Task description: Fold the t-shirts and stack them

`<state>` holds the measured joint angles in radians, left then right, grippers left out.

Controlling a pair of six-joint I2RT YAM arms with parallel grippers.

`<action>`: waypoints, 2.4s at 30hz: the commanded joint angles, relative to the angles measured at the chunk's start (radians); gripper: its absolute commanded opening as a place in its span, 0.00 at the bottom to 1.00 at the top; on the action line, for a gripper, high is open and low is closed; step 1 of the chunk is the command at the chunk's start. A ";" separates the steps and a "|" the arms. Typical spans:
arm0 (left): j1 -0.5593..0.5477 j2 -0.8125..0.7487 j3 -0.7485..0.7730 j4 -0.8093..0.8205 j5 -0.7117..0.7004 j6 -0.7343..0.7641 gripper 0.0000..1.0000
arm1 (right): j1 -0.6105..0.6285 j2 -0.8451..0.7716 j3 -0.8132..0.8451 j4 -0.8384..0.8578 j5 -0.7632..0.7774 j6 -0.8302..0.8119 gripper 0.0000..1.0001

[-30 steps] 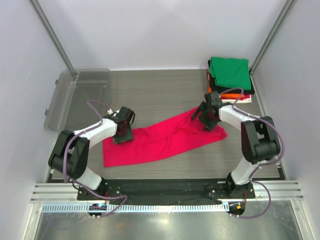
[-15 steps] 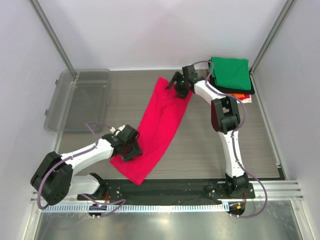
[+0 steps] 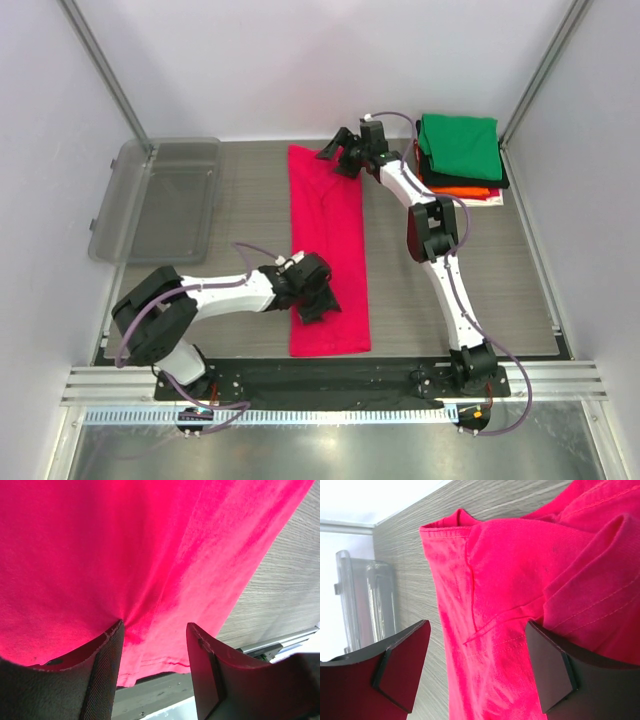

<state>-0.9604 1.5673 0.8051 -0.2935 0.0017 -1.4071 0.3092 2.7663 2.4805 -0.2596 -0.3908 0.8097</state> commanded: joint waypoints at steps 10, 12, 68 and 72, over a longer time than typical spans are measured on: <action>-0.078 -0.111 0.313 -0.439 -0.211 0.161 0.61 | -0.009 -0.193 -0.100 -0.050 -0.051 -0.106 0.97; -0.083 -0.168 0.316 -0.472 -0.242 0.171 0.63 | -0.009 -0.256 -0.129 -0.059 -0.068 -0.115 0.99; -0.218 -0.615 -0.432 -0.156 -0.247 -0.072 0.46 | 0.714 -1.745 -2.138 -0.161 0.460 0.411 0.39; -0.218 -0.601 -0.438 -0.138 -0.246 -0.078 0.43 | 0.732 -1.771 -2.158 -0.174 0.464 0.431 0.37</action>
<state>-1.1725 0.9550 0.3801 -0.4641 -0.2203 -1.4651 1.0214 1.0061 0.3637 -0.3519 0.0395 1.2198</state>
